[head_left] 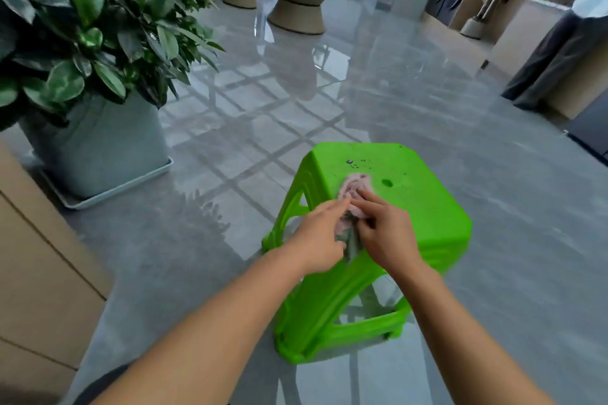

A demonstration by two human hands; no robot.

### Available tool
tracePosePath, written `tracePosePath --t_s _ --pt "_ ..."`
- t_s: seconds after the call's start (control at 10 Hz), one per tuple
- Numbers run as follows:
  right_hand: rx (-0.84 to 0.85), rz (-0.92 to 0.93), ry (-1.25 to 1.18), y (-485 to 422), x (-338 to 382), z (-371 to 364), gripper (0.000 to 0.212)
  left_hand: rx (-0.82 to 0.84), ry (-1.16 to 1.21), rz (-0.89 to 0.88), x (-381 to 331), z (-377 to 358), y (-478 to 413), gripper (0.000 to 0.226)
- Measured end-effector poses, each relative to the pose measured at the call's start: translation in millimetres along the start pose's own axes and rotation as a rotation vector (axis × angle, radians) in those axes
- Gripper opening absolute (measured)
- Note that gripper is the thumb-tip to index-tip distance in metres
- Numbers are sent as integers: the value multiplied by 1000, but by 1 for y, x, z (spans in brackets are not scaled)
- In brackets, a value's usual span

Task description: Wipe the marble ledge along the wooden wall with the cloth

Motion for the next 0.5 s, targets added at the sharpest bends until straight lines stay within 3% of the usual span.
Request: tracePosePath --t_s 0.2,0.3,0.4,0.5 --pt "186 -34 91 -7 5 1 54 62 -154 12 0 13 13 79" --pt "532 -66 229 -23 21 14 52 91 -172 105 -7 41 41 74" --pt "712 -24 407 -38 62 38 43 137 -257 176 -25 94 89 61" --pt "760 120 438 -69 158 56 59 52 -264 277 -61 178 129 54"
Point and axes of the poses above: each hand's wrist, its own y-axis away from the middle knuckle, its own z-axis out of the back of the hand, x = y × z, the point moved 4 cm from there along -y, towards the middle knuckle, and after that the axes turned 10 degrees about z, right-handed, at the moved point
